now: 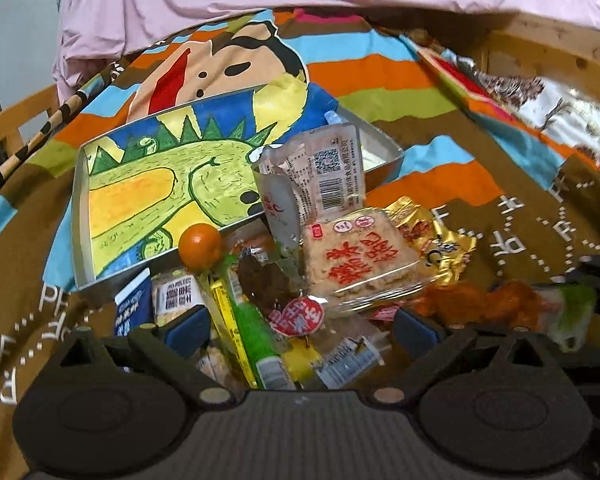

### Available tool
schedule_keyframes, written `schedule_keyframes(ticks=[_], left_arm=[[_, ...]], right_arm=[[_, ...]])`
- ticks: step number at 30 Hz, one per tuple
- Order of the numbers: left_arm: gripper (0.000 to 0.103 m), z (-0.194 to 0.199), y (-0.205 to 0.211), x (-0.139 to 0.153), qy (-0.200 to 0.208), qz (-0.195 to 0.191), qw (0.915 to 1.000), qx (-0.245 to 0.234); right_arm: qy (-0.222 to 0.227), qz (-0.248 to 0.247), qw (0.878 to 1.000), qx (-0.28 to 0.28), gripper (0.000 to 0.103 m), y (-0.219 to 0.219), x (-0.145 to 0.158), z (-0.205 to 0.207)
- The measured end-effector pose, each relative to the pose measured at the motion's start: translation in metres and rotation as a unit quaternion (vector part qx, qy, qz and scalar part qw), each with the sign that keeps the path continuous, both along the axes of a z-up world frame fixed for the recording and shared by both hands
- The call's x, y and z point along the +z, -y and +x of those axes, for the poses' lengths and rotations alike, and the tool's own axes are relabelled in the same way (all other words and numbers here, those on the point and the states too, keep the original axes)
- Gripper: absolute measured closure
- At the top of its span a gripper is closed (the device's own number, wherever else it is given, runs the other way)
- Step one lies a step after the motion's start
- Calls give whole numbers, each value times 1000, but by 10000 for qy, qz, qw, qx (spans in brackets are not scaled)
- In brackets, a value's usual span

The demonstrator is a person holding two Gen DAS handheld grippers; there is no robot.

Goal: Organize snacks
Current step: 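Grasp the brown dried-meat snack with the left tool while the right tool grasps the orange-wrapped snack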

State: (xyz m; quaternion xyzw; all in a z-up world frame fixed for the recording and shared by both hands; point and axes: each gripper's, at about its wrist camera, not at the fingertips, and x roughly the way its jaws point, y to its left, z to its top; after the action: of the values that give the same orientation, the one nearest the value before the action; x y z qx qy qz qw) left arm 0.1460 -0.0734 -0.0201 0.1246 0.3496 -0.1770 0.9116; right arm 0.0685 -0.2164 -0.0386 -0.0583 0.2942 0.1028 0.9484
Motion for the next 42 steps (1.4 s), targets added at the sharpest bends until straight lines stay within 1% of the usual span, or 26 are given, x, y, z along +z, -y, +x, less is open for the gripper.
schedule_keyframes(ticks=[3, 6, 8, 12, 13, 14, 15, 16, 18, 19, 21, 24, 26, 28, 30, 31, 34, 35, 36, 37, 39, 42], left_arm=[[3, 10, 8, -3, -36, 275, 9994, 207], [5, 18, 15, -5, -79, 456, 9983, 359], [5, 20, 18, -6, -109, 498, 9980, 372], [9, 20, 19, -6, -113, 471, 9982, 354], [11, 18, 19, -6, -106, 488, 9982, 329], [21, 18, 18, -7, -169, 479, 9983, 289], [27, 19, 17, -8, -339, 435, 9980, 301], [28, 19, 14, -9, -411, 404, 9977, 360], [36, 17, 8, -10, -449, 348, 9976, 400], [37, 15, 4, -9, -464, 285, 9976, 419], [43, 13, -4, -5, -533, 92, 9974, 468], [44, 14, -14, -1, -657, -183, 9963, 516], [43, 16, -17, 0, -699, -262, 9957, 540], [38, 21, -14, 0, -725, -300, 9954, 545], [30, 27, -10, -1, -748, -276, 9954, 535], [29, 30, -8, -2, -773, -264, 9952, 545], [25, 39, -5, -5, -863, -294, 9940, 609], [28, 40, -4, -6, -860, -292, 9939, 624], [32, 40, -5, -6, -841, -292, 9938, 663], [36, 39, -5, -6, -825, -287, 9936, 712], [50, 37, -7, -6, -791, -251, 9930, 838], [65, 33, -15, -3, -827, -388, 9910, 983]], right_arm=[[2, -75, 10000, 1, 71, -1, -1, -2], [-20, -32, 10000, -11, 71, 0, -2, -1], [-28, 0, 10000, -20, 71, 0, -2, -1], [-68, 74, 9999, -25, 70, 1, -2, 1], [-100, 104, 9999, -21, 70, 1, -3, 2], [-125, 122, 9998, -19, 70, 1, -3, 2], [-137, 124, 9998, -16, 70, 0, -3, 2], [-135, 117, 9998, -11, 70, 0, -3, 2], [-136, 128, 9998, -4, 70, 0, -2, 1], [-136, 128, 9998, -4, 70, 0, -2, 2], [-139, 131, 9998, -2, 70, 0, -2, 2], [-141, 153, 9998, 15, 70, -1, -3, 2], [-138, 163, 9998, 35, 70, -2, -4, 2], [-117, 164, 9998, 44, 69, -3, -6, 5], [-108, 188, 9998, 51, 66, -4, -9, 9], [-133, 184, 9997, 61, 64, -4, -11, 12], [-187, 145, 9997, 67, 63, -4, -16, 15], [-189, 136, 9997, 80, 63, -4, -16, 15], [-179, 126, 9997, 104, 64, -5, -16, 15], [-166, 118, 9997, 136, 69, -5, -15, 15], [-139, 47, 9998, 157, 71, -8, -14, 13], [-121, 0, 9998, 170, 72, -9, -13, 11]])
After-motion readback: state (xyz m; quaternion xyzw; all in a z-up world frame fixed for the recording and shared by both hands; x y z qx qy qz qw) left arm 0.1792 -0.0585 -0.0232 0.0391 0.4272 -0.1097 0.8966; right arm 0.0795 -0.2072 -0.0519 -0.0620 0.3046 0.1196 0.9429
